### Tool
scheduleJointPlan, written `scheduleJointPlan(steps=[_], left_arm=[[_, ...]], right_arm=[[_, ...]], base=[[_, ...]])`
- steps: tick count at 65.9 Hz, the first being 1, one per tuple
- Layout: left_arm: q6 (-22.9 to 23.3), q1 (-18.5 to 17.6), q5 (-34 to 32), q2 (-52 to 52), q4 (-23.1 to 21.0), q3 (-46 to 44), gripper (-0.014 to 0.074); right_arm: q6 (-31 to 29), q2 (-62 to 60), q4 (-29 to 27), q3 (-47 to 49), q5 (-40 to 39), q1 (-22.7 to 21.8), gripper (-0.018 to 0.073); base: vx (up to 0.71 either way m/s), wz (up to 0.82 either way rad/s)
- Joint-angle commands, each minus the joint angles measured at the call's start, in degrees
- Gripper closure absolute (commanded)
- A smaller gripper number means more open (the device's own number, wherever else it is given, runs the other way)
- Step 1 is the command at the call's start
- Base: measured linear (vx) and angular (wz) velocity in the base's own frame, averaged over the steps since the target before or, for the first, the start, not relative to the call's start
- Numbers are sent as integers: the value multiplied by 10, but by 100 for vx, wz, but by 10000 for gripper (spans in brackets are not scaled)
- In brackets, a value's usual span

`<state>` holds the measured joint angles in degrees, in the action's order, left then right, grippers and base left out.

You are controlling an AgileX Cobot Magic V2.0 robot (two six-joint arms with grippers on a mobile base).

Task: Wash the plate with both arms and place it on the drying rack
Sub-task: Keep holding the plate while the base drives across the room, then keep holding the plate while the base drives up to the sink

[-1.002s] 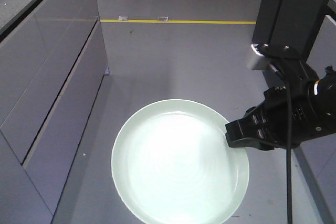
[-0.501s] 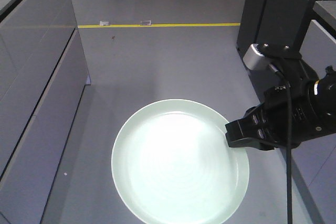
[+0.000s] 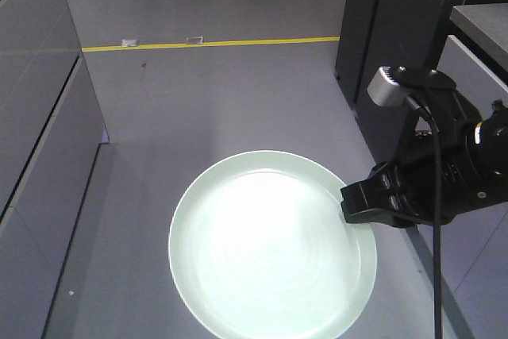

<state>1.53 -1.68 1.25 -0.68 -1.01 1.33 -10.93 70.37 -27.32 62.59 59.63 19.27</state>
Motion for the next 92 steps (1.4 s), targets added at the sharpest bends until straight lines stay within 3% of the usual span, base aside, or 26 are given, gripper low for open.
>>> scheduleJointPlan(steps=[1, 92], left_arm=[[0, -4, -44, -7, -5, -16, 603], [0, -4, -44, -7, -5, -16, 603]], right_arm=[[-3, -16, -17, 15, -18, 0, 568], [-3, -16, -17, 15, -18, 0, 568]], base=[[16, -12], [14, -16]])
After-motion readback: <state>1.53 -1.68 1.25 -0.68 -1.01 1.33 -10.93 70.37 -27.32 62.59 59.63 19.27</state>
